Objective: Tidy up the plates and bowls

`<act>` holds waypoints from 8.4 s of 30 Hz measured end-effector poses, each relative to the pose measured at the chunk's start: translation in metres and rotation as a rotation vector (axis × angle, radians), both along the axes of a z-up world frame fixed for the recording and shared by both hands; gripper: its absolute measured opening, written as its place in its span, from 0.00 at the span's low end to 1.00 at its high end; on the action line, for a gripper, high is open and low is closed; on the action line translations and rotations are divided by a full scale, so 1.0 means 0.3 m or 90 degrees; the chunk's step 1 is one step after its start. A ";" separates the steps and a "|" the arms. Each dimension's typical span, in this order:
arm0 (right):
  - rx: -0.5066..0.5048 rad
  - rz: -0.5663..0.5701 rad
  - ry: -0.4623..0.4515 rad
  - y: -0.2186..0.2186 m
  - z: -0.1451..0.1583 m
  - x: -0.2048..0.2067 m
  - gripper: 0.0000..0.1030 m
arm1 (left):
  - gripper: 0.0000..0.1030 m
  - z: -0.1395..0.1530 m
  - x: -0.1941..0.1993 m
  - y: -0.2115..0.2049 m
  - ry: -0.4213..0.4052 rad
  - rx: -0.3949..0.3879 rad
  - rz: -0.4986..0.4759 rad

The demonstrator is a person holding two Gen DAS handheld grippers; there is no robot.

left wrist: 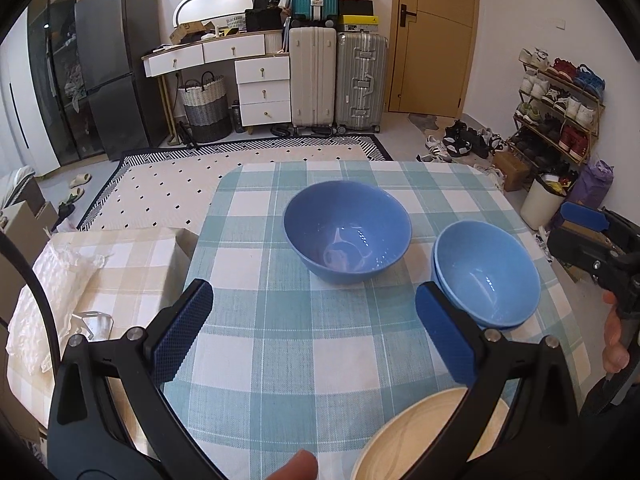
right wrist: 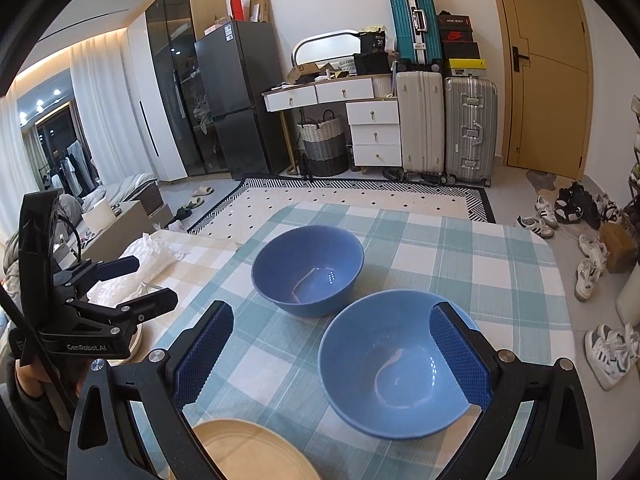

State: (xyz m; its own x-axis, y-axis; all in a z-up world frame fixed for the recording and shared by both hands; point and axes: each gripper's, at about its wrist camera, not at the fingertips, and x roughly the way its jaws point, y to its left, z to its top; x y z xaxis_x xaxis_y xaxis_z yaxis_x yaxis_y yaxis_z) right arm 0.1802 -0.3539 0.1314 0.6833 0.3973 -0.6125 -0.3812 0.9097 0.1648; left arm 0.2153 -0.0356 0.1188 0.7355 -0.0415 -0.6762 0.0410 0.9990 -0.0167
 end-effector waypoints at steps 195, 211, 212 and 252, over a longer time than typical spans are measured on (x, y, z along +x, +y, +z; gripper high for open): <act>-0.102 -0.086 0.199 -0.340 -0.290 0.220 0.20 | 0.43 -0.368 0.344 -0.660 0.178 0.034 -0.184; -0.072 -0.072 0.163 -0.333 -0.261 0.191 0.38 | 0.71 -0.261 0.306 -0.609 0.117 0.035 -0.170; -0.076 -0.072 0.154 -0.327 -0.254 0.186 0.39 | 0.71 -0.253 0.302 -0.604 0.111 0.034 -0.170; -0.016 -0.073 0.012 -0.254 -0.108 -0.019 0.98 | 0.98 -0.049 0.141 -0.363 -0.016 -0.018 -0.137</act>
State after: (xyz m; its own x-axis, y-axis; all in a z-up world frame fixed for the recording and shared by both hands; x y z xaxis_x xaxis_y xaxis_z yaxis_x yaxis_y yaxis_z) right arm 0.1746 -0.4300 0.0991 0.7116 0.3021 -0.6343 -0.2721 0.9509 0.1476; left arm 0.2577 -0.1444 0.1043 0.7240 -0.2180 -0.6544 0.2543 0.9663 -0.0405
